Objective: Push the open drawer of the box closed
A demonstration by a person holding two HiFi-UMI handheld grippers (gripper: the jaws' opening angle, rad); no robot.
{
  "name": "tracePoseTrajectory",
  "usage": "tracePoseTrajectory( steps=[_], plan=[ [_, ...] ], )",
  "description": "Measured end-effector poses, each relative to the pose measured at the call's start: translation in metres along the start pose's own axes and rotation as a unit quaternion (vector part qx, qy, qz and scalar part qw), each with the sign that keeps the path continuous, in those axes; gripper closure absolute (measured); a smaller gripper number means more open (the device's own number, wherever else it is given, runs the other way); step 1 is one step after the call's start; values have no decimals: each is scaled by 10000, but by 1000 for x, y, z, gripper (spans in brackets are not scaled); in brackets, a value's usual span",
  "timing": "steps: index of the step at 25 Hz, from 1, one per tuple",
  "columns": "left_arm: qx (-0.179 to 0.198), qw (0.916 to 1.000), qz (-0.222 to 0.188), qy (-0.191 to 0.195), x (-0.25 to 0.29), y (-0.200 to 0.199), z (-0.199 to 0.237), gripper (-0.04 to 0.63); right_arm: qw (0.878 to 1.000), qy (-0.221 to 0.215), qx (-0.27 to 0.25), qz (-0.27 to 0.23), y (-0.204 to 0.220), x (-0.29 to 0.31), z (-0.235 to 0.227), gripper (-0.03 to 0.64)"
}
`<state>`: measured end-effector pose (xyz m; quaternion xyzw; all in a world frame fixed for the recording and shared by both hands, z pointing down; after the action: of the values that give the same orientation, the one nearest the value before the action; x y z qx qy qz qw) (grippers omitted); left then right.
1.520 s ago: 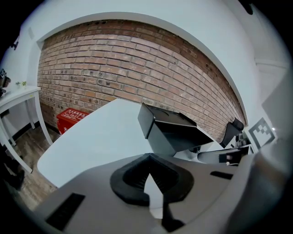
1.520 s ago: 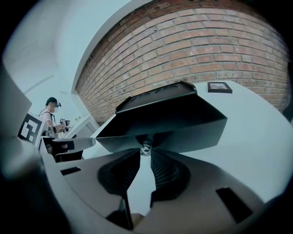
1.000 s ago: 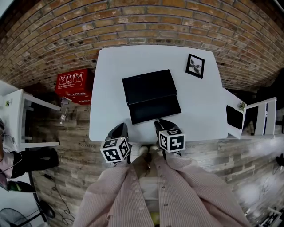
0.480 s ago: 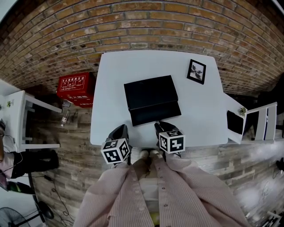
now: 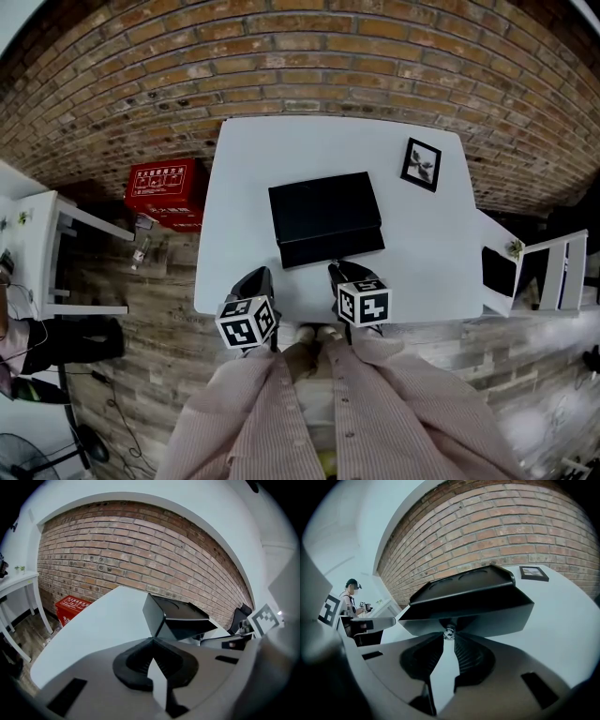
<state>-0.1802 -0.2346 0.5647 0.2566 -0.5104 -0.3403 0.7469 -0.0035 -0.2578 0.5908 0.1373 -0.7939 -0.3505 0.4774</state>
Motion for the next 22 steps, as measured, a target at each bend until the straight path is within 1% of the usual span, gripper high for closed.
tracePoseTrajectory(
  steps=[22],
  plan=[
    [92,9999,-45,-11,16,-18,3,601,10000,-34,0,-58,-19,18,-7,541]
  ],
)
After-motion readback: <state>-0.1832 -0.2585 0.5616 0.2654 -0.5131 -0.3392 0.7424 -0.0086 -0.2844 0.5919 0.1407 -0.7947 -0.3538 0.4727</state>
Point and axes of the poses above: the fingertips, and each gripper's own axes: x forward along the fingers, z to its left, y out of its underside, the point moved 2 cm from there along -x, backward along the fingers, and after that the axes turned 3 degrees about -x, right-handed, at the moved point
